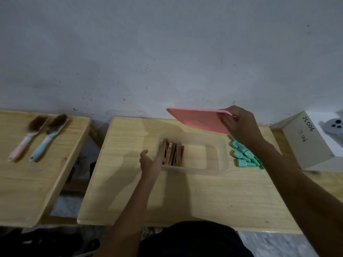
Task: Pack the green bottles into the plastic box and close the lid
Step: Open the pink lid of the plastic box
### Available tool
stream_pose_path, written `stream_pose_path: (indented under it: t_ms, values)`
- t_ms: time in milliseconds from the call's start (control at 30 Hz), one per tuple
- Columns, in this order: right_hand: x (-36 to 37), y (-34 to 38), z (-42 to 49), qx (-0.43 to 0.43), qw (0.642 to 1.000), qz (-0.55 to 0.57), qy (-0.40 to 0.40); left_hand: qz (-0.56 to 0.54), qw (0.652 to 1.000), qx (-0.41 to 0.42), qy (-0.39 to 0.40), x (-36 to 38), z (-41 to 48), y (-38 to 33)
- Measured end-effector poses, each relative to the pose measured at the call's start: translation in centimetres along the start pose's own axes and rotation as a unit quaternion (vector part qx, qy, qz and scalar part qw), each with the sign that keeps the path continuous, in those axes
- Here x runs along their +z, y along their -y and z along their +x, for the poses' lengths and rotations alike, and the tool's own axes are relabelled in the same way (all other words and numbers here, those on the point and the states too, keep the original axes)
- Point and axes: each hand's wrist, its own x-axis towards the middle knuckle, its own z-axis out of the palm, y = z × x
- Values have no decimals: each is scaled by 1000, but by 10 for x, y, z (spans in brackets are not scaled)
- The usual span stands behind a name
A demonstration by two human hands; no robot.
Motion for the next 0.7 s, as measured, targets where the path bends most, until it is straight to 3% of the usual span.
stream_pose_path:
  t_ms: [67, 233, 300, 367, 433, 500, 600, 700]
  values:
    - [19, 22, -7, -41, 999, -6, -29, -61, 996, 29, -51, -6, 0, -25]
    - [74, 73, -37, -184, 982, -12, -46, -201, 967, 6, 158, -14, -13, -80]
    - [93, 85, -45, -217, 976, -21, -31, -200, 971, 8, 131, -17, -13, -87]
    - [106, 86, -50, -219, 974, -9, 53, -205, 973, -3, 103, -28, -9, -88]
    - [111, 80, -53, -186, 966, 3, 180, -183, 979, -5, 86, -45, 0, -86]
    - [113, 69, -57, -117, 963, 23, 241, -128, 992, -6, 23, -65, 11, -83]
    - [112, 47, -62, -25, 980, 14, 197, -12, 995, 12, -100, -93, 32, -72]
    - [109, 18, -67, 60, 990, -49, 119, 124, 986, -9, -107, -105, 47, -52]
